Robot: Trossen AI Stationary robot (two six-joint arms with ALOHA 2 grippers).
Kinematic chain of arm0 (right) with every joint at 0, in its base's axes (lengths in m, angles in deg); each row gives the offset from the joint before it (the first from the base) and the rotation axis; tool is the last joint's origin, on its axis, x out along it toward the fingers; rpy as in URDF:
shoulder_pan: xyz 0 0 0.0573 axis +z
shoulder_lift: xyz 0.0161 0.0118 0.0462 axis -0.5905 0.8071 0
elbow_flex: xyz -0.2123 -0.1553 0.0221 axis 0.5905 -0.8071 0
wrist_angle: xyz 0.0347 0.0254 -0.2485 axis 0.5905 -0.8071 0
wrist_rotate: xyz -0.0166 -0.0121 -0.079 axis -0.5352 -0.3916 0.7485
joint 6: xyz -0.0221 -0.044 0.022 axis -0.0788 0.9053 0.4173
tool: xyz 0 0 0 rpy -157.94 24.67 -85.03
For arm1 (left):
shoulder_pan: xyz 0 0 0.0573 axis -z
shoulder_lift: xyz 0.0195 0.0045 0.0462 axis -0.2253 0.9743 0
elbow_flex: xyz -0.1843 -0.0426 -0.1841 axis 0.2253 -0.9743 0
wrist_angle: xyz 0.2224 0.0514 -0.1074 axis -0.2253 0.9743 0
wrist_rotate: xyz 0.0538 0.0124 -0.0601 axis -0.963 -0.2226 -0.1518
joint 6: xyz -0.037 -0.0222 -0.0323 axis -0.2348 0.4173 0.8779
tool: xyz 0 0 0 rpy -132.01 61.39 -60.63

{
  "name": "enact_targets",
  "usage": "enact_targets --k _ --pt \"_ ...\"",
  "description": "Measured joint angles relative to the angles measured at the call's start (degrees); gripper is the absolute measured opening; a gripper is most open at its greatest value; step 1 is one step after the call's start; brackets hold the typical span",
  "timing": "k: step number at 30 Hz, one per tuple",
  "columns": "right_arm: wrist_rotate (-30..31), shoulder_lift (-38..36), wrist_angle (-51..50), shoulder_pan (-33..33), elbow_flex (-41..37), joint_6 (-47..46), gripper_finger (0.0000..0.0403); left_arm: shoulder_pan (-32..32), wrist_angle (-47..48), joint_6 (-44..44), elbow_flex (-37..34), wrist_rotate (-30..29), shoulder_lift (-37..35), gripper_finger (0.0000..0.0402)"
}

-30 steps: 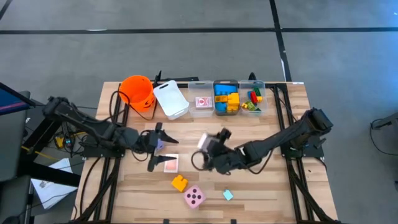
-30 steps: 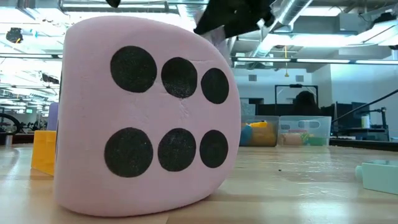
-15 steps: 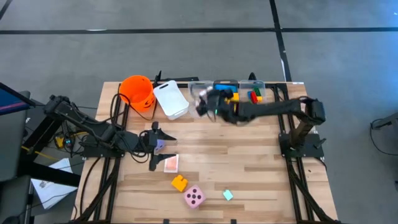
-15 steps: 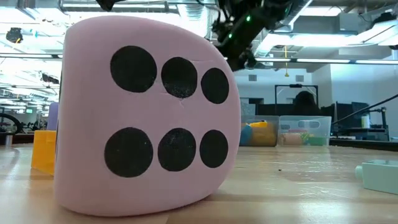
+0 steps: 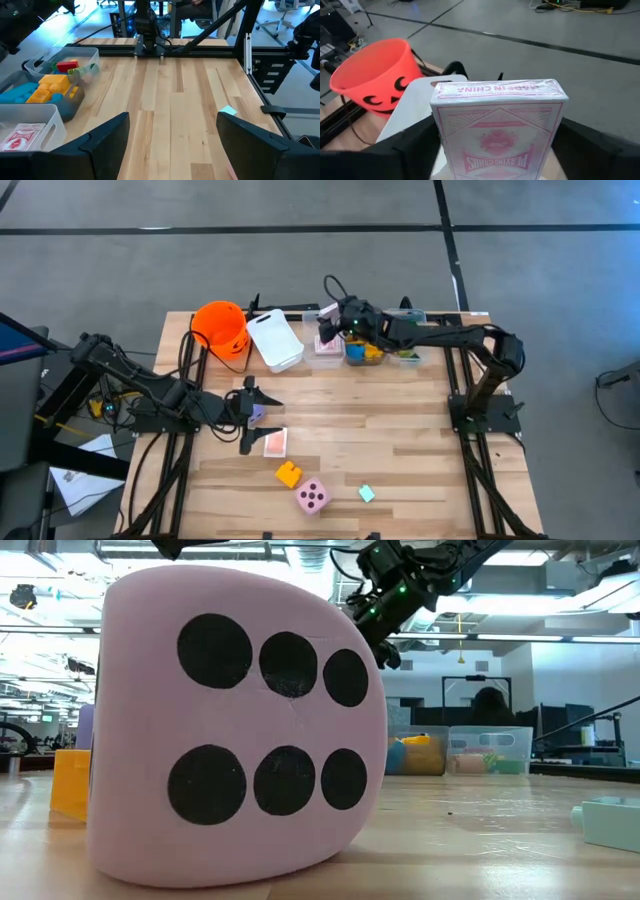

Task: Pick & Place Toys
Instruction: Put the red deck of cards into the left transparent bin, then put the orange deck of cards into the left transparent bin

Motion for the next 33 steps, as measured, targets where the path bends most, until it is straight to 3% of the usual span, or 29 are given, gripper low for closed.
enact_targets --k 2,4,10,12,15,18,21,26,30,33 --pt "0.0 0.0 0.9 0.0 0.0 0.0 0.0374 0.0 -0.1 0.0 0.0 0.0 0.0 0.0292" --pt "-0.2 0.0 1.4 -0.1 0.0 0.0 0.0383 0.0 -0.2 0.0 0.0 0.0 0.0 0.0292" --pt "-0.5 0.0 1.2 0.5 0.1 0.3 0.0342 0.0 -0.4 0.0 0.0 0.0 0.0 0.0292" --pt "-3.1 0.0 0.9 1.9 0.1 2.2 0.0334 0.0 -0.4 0.0 0.0 0.0 0.0 0.0292" --pt "-7.7 0.0 -0.8 5.9 0.1 7.0 0.0328 0.0 0.7 0.5 0.0 0.0 0.0 0.0292" --pt "-7.2 0.0 -3.7 12.0 0.1 10.5 0.0326 0.0 1.3 2.8 -0.8 0.0 0.0 0.0292" --pt "-1.2 0.0 -6.3 19.6 0.1 11.4 0.0326 0.0 -3.7 2.6 -4.4 0.0 0.0 0.0292" --pt "15.3 0.0 -7.5 34.3 0.1 10.6 0.0326 -0.7 -16.9 -0.2 -11.0 0.0 0.0 0.0292" --pt "25.5 0.0 -7.6 44.0 0.1 5.0 0.0326 -0.6 -9.1 3.0 -11.3 -1.8 0.2 0.0292" --pt "28.1 0.0 -8.7 49.0 0.1 -0.9 0.0326 -0.7 -1.3 10.0 -10.7 -6.3 2.1 0.0292"
